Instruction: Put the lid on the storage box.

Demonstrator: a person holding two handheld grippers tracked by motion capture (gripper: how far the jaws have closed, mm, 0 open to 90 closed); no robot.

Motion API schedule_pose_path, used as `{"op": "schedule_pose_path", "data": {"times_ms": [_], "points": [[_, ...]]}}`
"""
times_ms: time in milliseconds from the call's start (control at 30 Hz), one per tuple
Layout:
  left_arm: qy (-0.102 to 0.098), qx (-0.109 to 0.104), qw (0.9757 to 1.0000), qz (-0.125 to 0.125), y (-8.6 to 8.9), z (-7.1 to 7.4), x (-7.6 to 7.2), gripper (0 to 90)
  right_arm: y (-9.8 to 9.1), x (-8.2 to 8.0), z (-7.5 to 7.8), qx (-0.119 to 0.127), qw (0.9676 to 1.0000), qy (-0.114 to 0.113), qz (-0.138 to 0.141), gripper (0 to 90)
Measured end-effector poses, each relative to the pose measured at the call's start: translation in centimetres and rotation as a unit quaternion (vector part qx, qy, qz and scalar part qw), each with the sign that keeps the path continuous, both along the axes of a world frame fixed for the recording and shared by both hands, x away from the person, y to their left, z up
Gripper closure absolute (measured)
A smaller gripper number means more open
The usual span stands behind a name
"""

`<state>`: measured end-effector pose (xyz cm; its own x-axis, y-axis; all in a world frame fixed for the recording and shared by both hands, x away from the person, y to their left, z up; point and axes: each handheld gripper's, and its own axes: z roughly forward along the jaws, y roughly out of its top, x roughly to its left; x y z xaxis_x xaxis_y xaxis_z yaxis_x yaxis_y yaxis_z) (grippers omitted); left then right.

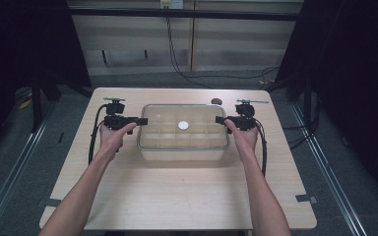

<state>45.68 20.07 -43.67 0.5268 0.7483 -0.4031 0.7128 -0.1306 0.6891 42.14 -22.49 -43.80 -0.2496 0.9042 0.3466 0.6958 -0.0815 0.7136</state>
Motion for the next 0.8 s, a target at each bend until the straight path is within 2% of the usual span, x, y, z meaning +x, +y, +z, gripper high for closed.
{"op": "schedule_pose_path", "data": {"times_ms": [100, 200, 233, 333, 367, 433, 467, 533, 567, 700, 767, 800], "points": [[-0.004, -0.006, 1.0, -0.006, 0.5, 0.3, -0.5, 39.4, -0.1, -0.4, 0.4, 0.001, 0.9999, -0.009, 0.009, 37.3], [-0.01, -0.001, 0.9999, -0.003, 0.7, 0.5, -0.9, 37.7, -0.2, -0.7, 0.8, 0.003, 0.9997, -0.017, 0.016, 36.4], [-0.015, -0.01, 0.9998, -0.01, 1.0, 0.6, -1.5, 36.7, -0.2, -1.2, 1.3, 0.0, 0.9995, -0.023, 0.022, 35.3], [-0.023, -0.001, 0.9997, -0.012, 1.2, 1.0, -2.0, 36.1, -0.3, -1.6, 1.7, 0.002, 0.999, -0.035, 0.028, 34.2], [-0.028, -0.001, 0.9996, -0.01, 1.4, 1.2, -2.3, 36.0, -0.3, -2.2, 2.2, 0.006, 0.9983, -0.047, 0.034, 33.1], [-0.036, 0.004, 0.9993, -0.008, 1.6, 1.6, -2.7, 36.0, -0.2, -2.4, 2.4, 0.007, 0.9982, -0.049, 0.036, 32.6], [-0.041, 0.009, 0.999, -0.014, 1.7, 2.0, -3.2, 35.1, -0.1, -3.0, 2.8, 0.005, 0.9974, -0.059, 0.042, 32.2], [-0.043, 0.01, 0.999, -0.011, 1.7, 2.1, -3.5, 34.6, 0.0, -3.5, 3.1, 0.002, 0.9969, -0.065, 0.045, 32.0], [-0.047, 0.015, 0.9986, -0.018, 1.8, 2.2, -3.9, 34.7, 0.0, -3.8, 3.3, 0.003, 0.9966, -0.068, 0.046, 32.1], [-0.054, 0.025, 0.9978, -0.028, 1.9, 2.6, -4.7, 34.7, 0.0, -4.6, 3.6, 0.003, 0.997, -0.065, 0.043, 32.3], [-0.068, 0.033, 0.9966, -0.034, 2.0, 3.0, -5.5, 33.5, -0.2, -5.5, 3.5, 0.005, 0.9964, -0.069, 0.048, 32.3], [-0.068, 0.033, 0.9966, -0.034, 2.0, 3.0, -5.5, 33.4, -0.2, -5.5, 3.5, 0.005, 0.9964, -0.069, 0.048, 32.3]]}}
